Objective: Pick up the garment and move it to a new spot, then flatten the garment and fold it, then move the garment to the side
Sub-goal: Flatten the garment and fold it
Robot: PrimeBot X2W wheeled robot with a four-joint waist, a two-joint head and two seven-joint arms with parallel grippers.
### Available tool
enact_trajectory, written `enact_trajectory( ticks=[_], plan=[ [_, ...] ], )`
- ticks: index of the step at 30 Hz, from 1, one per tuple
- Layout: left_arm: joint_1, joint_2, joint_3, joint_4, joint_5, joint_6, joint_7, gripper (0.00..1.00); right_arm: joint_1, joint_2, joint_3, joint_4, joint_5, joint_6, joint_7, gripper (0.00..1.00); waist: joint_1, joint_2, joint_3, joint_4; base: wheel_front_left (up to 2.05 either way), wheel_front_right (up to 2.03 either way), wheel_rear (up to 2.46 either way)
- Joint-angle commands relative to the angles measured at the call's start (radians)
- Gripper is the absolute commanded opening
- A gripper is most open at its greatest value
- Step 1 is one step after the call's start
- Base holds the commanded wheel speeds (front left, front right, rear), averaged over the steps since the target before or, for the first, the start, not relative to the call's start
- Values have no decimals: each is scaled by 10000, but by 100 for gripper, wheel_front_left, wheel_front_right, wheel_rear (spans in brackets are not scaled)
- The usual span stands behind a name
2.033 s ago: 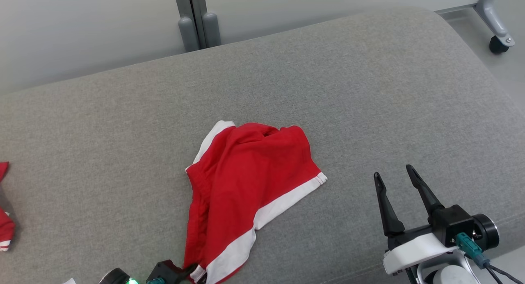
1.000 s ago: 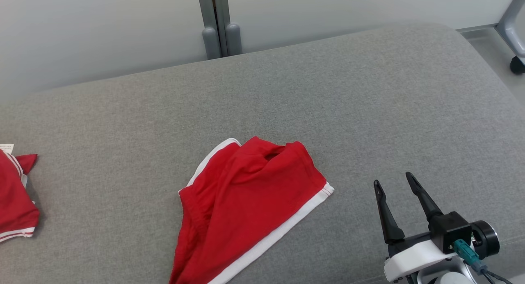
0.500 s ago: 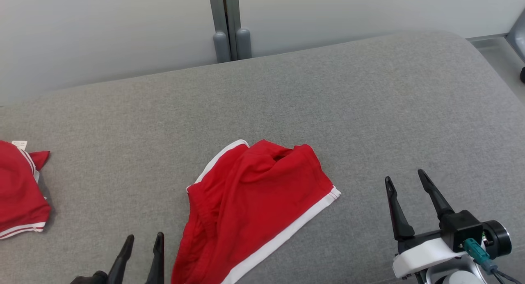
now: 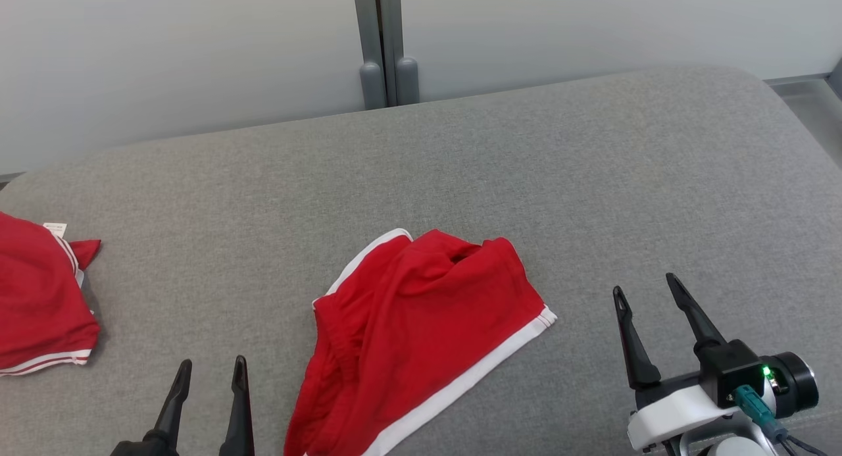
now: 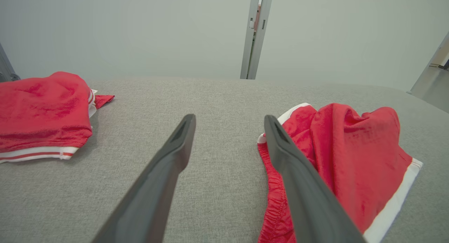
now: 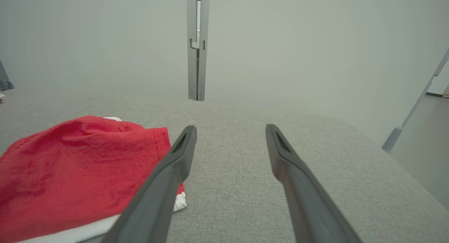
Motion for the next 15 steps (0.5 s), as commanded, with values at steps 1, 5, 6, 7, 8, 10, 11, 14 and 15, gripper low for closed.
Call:
enact_trajectory(
  ticks=[1, 5, 6, 7, 8, 10, 11, 14, 15],
  plan=[
    [201, -10, 80, -85, 196, -39, -6, 100, 180, -22, 2, 90, -60, -14, -3, 100, 0, -1, -54, 50, 0, 0, 0],
    [372, -46, 98, -163, 444, -88, -6, 100, 242, -34, 102, 242, -150, -14, -3, 100, 0, -1, -171, 119, 0, 0, 0],
    [399, -49, 82, -172, 468, -99, -6, 100, 259, -31, 135, 275, -160, -14, -3, 100, 0, -1, -191, 126, 0, 0, 0],
    [431, -53, 54, -176, 431, -102, -6, 100, 259, -32, 148, 305, -166, -14, -3, 100, 0, -1, -206, 136, 0, 0, 0],
    [458, -54, 36, -179, 369, -109, -6, 100, 244, -35, 149, 320, -163, -14, -3, 100, 0, -1, -214, 146, 0, 0, 0],
    [510, -55, 5, -188, 278, -117, -6, 100, 201, -34, 182, 363, -162, -14, -3, 100, 0, -1, -232, 183, 0, 0, 0],
    [523, -54, 0, -192, 235, -121, -6, 100, 192, -44, 229, 397, -160, -14, -3, 100, 0, -1, -239, 196, 0, 0, 0],
    [543, -55, 43, -166, 144, -105, -6, 100, 165, -86, 385, 538, -103, -14, -3, 100, 0, -1, -255, 241, 0, 0, 0],
    [549, -53, 61, -169, 107, -107, -6, 100, 162, -89, 396, 561, -86, -14, -3, 100, 0, -1, -262, 257, 0, 0, 0]
  ],
)
